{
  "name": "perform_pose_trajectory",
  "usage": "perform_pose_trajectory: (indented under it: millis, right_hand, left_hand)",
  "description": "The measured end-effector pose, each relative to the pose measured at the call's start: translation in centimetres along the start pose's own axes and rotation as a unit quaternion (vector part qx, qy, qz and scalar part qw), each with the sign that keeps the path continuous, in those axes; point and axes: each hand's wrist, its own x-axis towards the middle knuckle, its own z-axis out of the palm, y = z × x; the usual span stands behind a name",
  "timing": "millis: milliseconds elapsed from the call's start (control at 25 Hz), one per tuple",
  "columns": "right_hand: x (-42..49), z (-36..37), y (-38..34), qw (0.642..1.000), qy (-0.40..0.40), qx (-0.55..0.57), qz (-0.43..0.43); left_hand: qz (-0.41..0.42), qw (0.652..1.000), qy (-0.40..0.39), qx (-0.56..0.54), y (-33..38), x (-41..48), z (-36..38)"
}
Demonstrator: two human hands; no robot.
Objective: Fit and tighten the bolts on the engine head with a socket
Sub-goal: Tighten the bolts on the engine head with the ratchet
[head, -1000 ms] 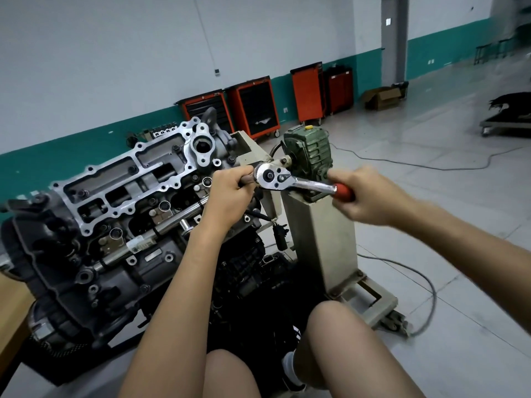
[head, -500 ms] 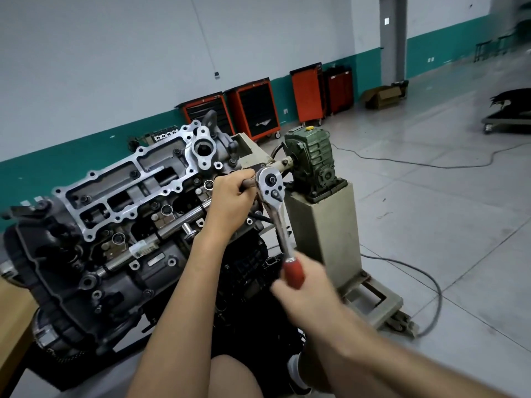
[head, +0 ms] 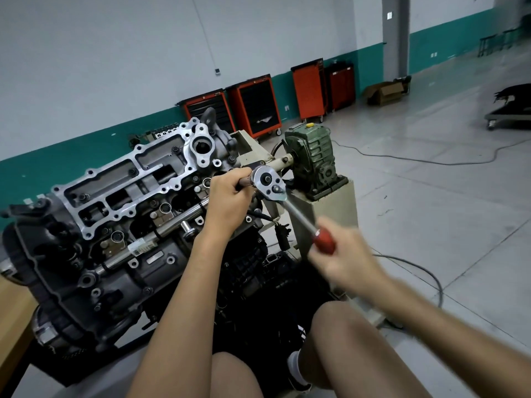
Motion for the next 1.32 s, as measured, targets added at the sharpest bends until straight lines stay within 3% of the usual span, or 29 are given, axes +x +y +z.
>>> perform_pose_trajectory:
  millis: [120,200,280,360,440,560,680,760,880,1000,1080,1240,1320]
  right_hand:
    - [-4.2,8.2,-3.8,0.957,0.028,0.27,0.102]
    - [-4.8,11.1,-5.7,0.927,0.023,0.351,0.13]
    - [-4.2,9.2,-4.5,0.952,0.009,0.29,0.101]
    - [-2.8,4.6,-1.5,0.985,-0.017,0.169,0.045]
    - [0.3,-1.0,1.0,0.995,-0.083,0.038,-0.029]
    - [6.4,-7.0,1.4,0.966,-0.105,-0.19,-0.14]
    - [7.7,-7.3,0.9,0.953,-0.042,-0.236,-0.183]
    - [4.7,-4.7,1.0,0.98,-0.023,-0.157,-0.123]
    - [-1.2,1.8,-0.3,0.997,0.024,0.066,-0.011]
    - [-4.1,9.1,-4.3,0.948,0.019,0.3,0.102]
    - [-4.6,10.5,-5.7,0.924,0.003,0.361,0.122]
    - [-1.7,2.6,-0.9,0.989,-0.067,0.133,0.024]
    - [2.4,-2.8,1.1,0.992,-0.106,-0.04,-0.053]
  left_hand:
    - [-0.003,1.0,0.002,-0.004,-0.5,0.1,0.2]
    - [-0.005,1.0,-0.01,-0.017,-0.5,0.1,0.1]
    - [-0.001,1.0,-0.017,-0.017,-0.5,0.3,0.0]
    - [0.009,1.0,-0.013,-0.004,-0.5,0.3,0.1]
    - [0.014,1.0,-0.007,0.009,-0.2,0.5,0.3]
    - [0.024,0.999,-0.002,0.02,0.1,0.6,0.4]
    - [0.013,1.0,0.001,0.001,0.0,0.4,0.1]
    - [0.006,1.0,0.001,-0.009,-0.2,0.3,0.0]
    - [-0.005,1.0,0.015,0.001,-0.4,0.3,0.2]
    - [-0.005,1.0,0.002,0.0,-0.5,0.3,0.3]
    - [-0.002,1.0,-0.004,-0.014,-0.6,0.3,0.0]
    - [0.001,1.0,-0.012,-0.003,-0.6,0.5,0.0]
    - [0.017,1.0,-0.008,0.018,-0.3,0.5,0.1]
